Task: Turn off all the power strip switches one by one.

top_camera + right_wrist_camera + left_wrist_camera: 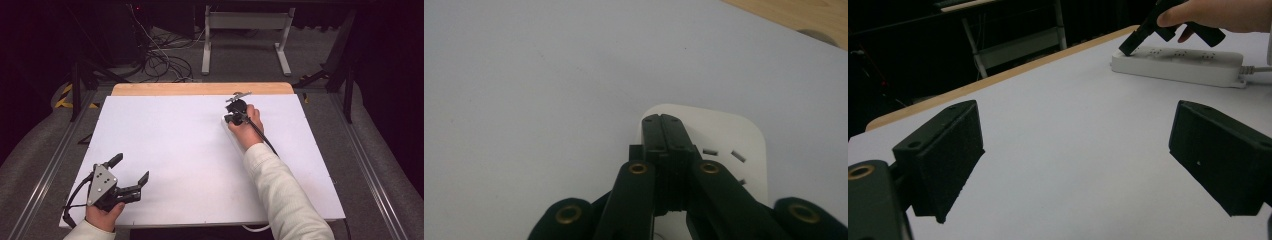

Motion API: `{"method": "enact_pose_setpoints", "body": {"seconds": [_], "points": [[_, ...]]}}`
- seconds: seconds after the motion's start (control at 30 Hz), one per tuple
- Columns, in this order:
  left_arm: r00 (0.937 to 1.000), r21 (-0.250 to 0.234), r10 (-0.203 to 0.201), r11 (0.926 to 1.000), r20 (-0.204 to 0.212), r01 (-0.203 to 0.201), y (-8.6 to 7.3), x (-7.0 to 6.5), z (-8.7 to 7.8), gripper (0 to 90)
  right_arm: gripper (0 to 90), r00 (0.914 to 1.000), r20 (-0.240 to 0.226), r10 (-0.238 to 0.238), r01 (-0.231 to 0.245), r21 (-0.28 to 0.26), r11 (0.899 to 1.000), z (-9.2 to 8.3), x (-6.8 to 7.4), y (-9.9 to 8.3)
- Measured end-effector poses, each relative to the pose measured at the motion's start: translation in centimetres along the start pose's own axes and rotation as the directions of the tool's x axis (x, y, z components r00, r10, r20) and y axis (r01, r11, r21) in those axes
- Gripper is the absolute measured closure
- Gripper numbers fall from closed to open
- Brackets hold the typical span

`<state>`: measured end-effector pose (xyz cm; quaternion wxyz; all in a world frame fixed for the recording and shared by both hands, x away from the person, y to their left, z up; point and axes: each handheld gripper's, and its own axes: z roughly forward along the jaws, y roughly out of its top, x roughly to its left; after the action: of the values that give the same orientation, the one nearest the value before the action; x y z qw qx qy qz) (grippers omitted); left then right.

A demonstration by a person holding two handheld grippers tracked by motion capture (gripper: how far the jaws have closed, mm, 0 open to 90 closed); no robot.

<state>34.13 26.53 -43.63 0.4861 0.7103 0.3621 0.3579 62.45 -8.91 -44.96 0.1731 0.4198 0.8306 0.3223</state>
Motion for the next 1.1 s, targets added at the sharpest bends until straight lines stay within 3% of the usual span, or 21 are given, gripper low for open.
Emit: {"method": "enact_pose_setpoints", "body": {"seconds": [0.2,0.23,0.27,0.3,0.33,0.43,0.6,0.8,1.1], "points": [[1.0,0.001,-0.003,1.0,-0.001,0.003,0.0,0.0,0.0,7.9,90.0,0.9999,0.01,-0.003,0.003,-0.002,1.0,0.0,0.1,-0.1],[1.0,0.002,-0.005,1.0,-0.001,0.005,0.0,0.0,0.0,7.9,90.0,0.9998,0.004,-0.021,0.021,0.0,1.0,0.0,0.1,0.0],[1.0,0.003,-0.006,1.0,-0.001,0.006,0.0,0.0,0.0,7.9,90.0,0.9989,-0.009,-0.045,0.045,-0.024,0.999,-0.5,0.2,0.1],[1.0,0.001,-0.005,1.0,-0.002,0.005,0.0,0.1,0.0,8.0,90.0,0.9979,0.004,-0.065,0.065,-0.068,0.996,-1.3,0.5,0.3],[1.0,0.003,-0.006,1.0,0.0,0.006,0.0,0.1,0.1,7.9,90.0,0.9973,-0.015,-0.072,0.069,-0.131,0.989,-2.3,0.8,0.6],[0.9999,0.007,-0.016,0.9998,0.0,0.016,0.0,0.2,0.2,8.0,90.0,0.9934,-0.049,-0.104,0.094,-0.177,0.98,-4.5,1.4,1.2],[0.9999,0.004,-0.014,0.9999,-0.005,0.014,0.0,0.0,0.1,7.9,90.0,0.9906,-0.062,-0.122,0.11,-0.179,0.978,-6.2,1.8,1.0],[0.9999,0.006,-0.009,0.9999,-0.01,0.009,0.0,-0.1,0.2,7.9,90.0,0.9907,-0.076,-0.113,0.094,-0.218,0.972,-7.6,1.9,0.9],[0.9999,0.004,-0.01,0.9999,-0.01,0.01,0.1,-0.1,0.2,7.9,90.0,0.99,-0.08,-0.116,0.095,-0.234,0.968,-8.5,1.9,0.9]]}}
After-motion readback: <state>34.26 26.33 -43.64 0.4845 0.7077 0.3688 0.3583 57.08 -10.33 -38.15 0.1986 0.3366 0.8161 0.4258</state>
